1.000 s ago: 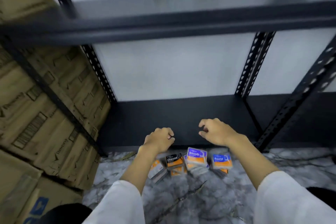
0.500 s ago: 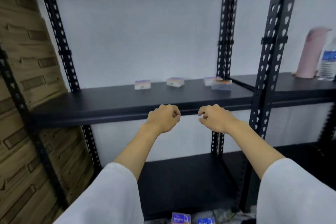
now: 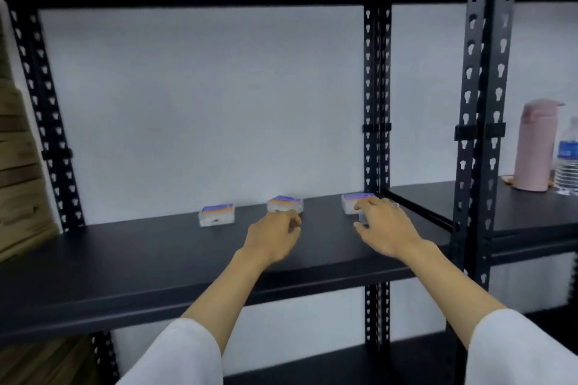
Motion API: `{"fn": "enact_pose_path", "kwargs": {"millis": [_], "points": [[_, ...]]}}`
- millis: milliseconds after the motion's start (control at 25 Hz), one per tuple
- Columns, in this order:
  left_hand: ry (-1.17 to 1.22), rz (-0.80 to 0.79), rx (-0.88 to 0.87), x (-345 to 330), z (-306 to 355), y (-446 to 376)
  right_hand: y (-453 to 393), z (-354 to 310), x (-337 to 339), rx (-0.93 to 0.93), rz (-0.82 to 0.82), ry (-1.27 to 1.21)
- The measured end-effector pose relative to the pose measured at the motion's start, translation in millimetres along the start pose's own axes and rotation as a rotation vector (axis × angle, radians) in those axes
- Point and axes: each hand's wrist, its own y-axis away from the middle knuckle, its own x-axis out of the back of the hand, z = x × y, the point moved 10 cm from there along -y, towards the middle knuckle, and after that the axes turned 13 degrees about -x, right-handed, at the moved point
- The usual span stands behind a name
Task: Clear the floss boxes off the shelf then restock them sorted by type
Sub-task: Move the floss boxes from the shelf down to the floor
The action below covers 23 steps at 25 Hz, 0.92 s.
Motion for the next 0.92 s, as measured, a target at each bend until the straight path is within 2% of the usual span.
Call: {"fn": "enact_pose_path", "kwargs": {"millis": [240,520,640,800,920], "points": [[0.057,-0.091,-0.056,-64,-51,-68,-51,48,-31,-0.083,0.087,0.028],[0.032,-0.134,0.024,-79,-93,-104,-67,64,-57,-0.134,0.007,-0.030],[-0.028,-0.117,0.021,-74,-93,-102,-67,62,-54,-0.112,0.019,-0.046],[-0.222,-0.103,-0.087,-51,-71,-92,-61,52,-46,-0.044,0.057,-0.039],[-0.120,-0.145,-0.139,-50,-62,-85,-56,47,-41,-0.016,0.055,-0.083]]}}
